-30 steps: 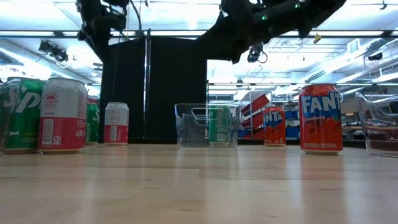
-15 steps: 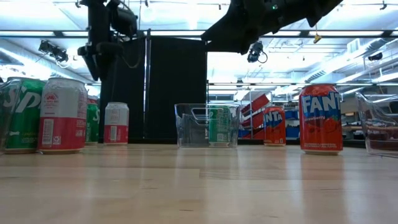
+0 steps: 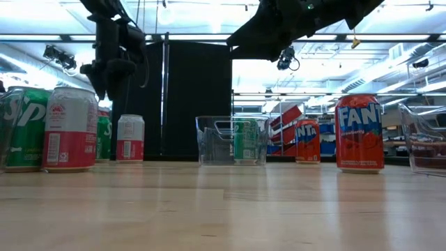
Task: Sort soda cans
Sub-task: Put the top green soda can into the top transparent bin
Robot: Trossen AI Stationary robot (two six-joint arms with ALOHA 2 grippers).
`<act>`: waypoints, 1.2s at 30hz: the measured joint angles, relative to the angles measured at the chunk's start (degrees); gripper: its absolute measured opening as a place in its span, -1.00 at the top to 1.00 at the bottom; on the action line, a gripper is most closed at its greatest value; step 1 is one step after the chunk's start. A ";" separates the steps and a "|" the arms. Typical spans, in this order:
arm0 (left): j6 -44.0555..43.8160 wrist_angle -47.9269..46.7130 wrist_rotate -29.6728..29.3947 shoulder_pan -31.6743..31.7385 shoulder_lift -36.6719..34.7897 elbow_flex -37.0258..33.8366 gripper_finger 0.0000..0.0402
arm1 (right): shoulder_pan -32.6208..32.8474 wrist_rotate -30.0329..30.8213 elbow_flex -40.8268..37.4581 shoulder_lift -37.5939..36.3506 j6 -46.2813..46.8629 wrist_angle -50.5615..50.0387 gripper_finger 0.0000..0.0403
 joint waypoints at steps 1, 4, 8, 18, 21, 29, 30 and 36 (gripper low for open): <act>-0.15 0.04 0.04 0.19 0.38 0.00 -0.22 | 0.00 0.00 0.01 0.00 0.01 -0.01 -0.30; -1.00 -0.40 -0.01 0.31 1.76 -0.02 -0.22 | 0.02 0.01 0.01 0.02 0.01 -0.20 -0.30; -1.90 -0.46 -0.12 0.59 4.25 -0.04 -0.22 | 0.02 0.01 0.00 0.02 0.01 -0.20 -0.32; -2.83 -0.69 -1.41 1.47 9.08 -0.11 -0.22 | 0.02 -0.01 0.01 0.02 0.01 -0.42 -0.32; -4.01 -0.63 -2.17 1.47 9.45 -0.11 -0.22 | 0.02 -0.01 0.01 0.02 0.01 -0.42 -0.32; -6.57 0.67 -3.35 1.47 9.55 -0.11 -0.22 | 0.02 -0.01 -0.01 0.02 0.01 -0.42 -0.33; -6.79 0.67 -3.59 1.45 9.76 -0.11 -0.22 | 0.02 -0.01 0.01 0.02 0.01 -0.42 -0.33; -8.13 0.33 -4.79 1.19 11.55 -0.09 -0.22 | 0.55 -0.01 0.01 0.04 -0.06 -0.42 -0.33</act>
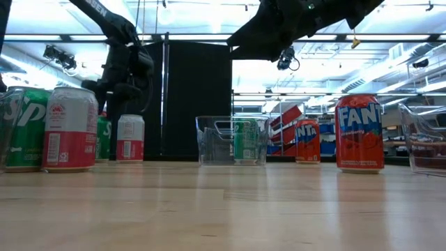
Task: Sort soda cans
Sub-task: Put the top green soda can into the top transparent bin
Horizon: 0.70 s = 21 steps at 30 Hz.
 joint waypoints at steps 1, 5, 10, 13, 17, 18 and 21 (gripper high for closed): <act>-0.03 0.10 -0.01 0.00 0.22 0.00 -0.22 | 0.12 0.00 0.00 0.00 -0.07 -0.01 -0.33; -0.01 -0.08 0.07 -0.02 1.02 0.02 -0.22 | 0.58 0.00 0.00 0.00 -0.32 -0.01 -0.33; 1.23 0.49 2.29 -0.21 1.31 -0.28 -0.22 | 0.89 -0.01 0.00 0.00 -0.43 -0.01 -0.33; 2.23 1.01 2.33 -1.15 1.34 -0.46 -0.22 | 0.89 -0.01 0.00 0.00 -0.41 -0.01 -0.33; 2.64 1.65 2.67 -2.99 1.38 -0.46 -0.22 | 0.88 -0.01 0.00 0.00 -0.47 -0.01 -0.33; 2.70 1.66 2.86 -3.56 1.40 -0.45 -0.22 | 0.87 -0.02 0.00 0.00 -0.50 -0.01 -0.33; 3.04 1.11 3.30 -4.98 1.49 0.19 -0.22 | 0.87 0.00 -0.01 0.00 -0.52 -0.01 -0.33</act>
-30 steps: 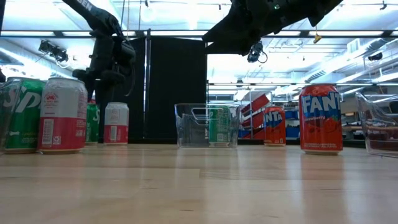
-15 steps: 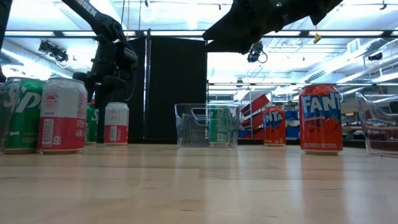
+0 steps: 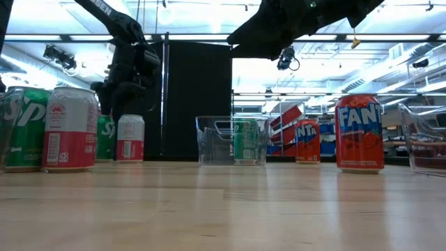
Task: Sort soda cans
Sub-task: Put the top green soda can into the top transparent bin
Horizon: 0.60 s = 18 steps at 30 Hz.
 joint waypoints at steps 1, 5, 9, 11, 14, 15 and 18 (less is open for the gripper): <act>0.02 -0.39 0.38 -0.43 0.06 0.42 -0.22 | 0.00 -0.02 0.00 0.00 0.00 -0.01 -0.33; 0.04 -2.97 2.84 -1.92 0.44 3.29 -0.22 | 0.00 0.00 0.01 0.00 -0.02 -0.01 -0.34; -0.29 -6.54 1.91 -2.32 0.35 6.64 -0.22 | 0.00 -0.02 0.00 0.00 -0.07 -0.01 -0.34; -1.82 -8.55 1.22 -2.17 0.32 7.22 -0.22 | 0.00 -0.02 0.01 0.00 -0.07 -0.01 -0.34; -3.33 -11.06 1.04 -1.80 0.29 7.01 -0.22 | 0.00 -0.02 0.01 0.00 -0.04 -0.01 -0.34; -3.54 -11.34 1.01 -1.77 0.24 6.51 -0.22 | 0.00 -0.02 0.00 0.00 -0.06 -0.01 -0.34; -3.35 -10.30 0.61 -1.67 0.22 3.94 -0.22 | 0.00 -0.02 0.01 0.00 -0.04 -0.01 -0.34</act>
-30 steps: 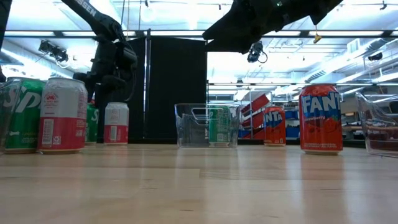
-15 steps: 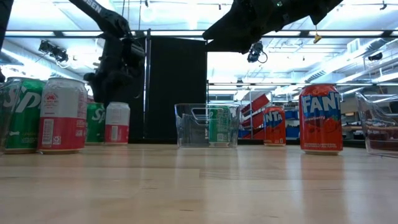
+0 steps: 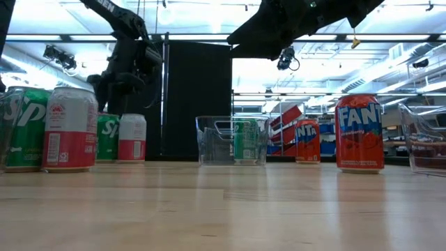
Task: Sort soda cans
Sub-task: Put the top green soda can into the top transparent bin
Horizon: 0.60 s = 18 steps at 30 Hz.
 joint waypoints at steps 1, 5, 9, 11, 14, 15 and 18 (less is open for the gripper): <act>0.35 0.62 -0.03 0.03 0.00 -0.91 -0.22 | 0.00 0.00 -0.01 0.00 0.00 0.00 -0.34; 2.50 3.46 -1.09 -0.01 -0.09 -4.00 -0.22 | 0.00 0.00 0.00 0.02 0.02 0.00 -0.34; 3.43 5.04 -2.29 0.30 -0.34 -4.73 -0.22 | 0.03 0.00 -0.02 0.02 0.37 0.00 -0.34; 3.46 5.53 -2.38 0.49 -0.34 -4.77 -0.22 | 0.04 0.00 -0.02 0.02 0.39 0.00 -0.34; 4.78 4.86 -2.63 0.63 -0.21 -4.26 -0.22 | 0.09 0.00 -0.01 0.02 0.32 0.01 -0.34; 5.04 4.38 -2.94 0.60 -0.08 -3.77 -0.22 | 0.09 0.00 -0.02 0.02 0.24 0.02 -0.34; 5.85 3.59 -3.35 0.22 0.11 -1.51 -0.22 | 0.09 0.00 -0.02 0.02 0.13 0.04 -0.34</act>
